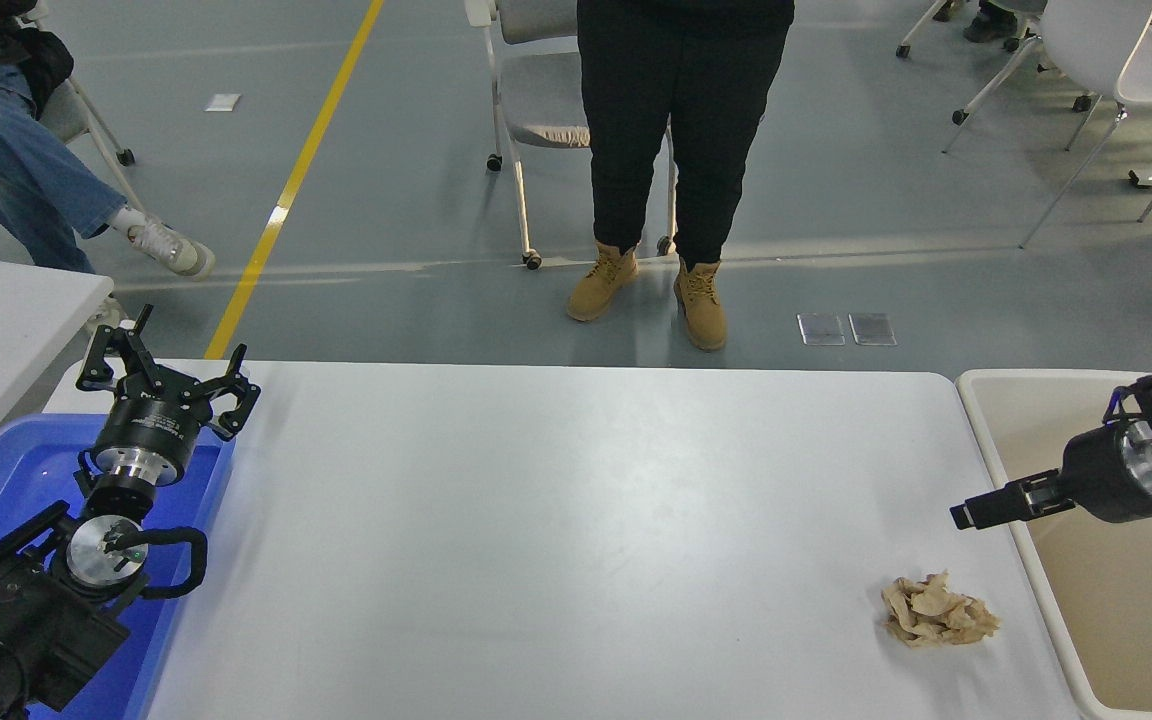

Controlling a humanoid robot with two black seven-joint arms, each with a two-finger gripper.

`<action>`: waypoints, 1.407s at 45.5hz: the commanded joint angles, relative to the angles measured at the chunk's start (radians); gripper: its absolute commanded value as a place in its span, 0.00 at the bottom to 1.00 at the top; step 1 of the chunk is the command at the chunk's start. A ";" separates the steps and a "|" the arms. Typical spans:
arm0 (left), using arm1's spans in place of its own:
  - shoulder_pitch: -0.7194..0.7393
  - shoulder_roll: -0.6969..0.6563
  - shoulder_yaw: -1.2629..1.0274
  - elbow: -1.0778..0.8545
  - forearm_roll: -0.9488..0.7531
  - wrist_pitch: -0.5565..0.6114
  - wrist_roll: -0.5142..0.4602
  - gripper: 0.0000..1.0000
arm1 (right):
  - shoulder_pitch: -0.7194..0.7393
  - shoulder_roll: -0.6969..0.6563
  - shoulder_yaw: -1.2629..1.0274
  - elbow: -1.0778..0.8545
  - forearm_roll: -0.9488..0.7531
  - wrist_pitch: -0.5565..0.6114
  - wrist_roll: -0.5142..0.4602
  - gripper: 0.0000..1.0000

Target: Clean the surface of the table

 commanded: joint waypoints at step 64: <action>0.000 0.001 0.000 0.001 0.000 0.000 0.000 1.00 | -0.328 0.175 0.064 -0.190 0.039 -0.138 -0.003 0.96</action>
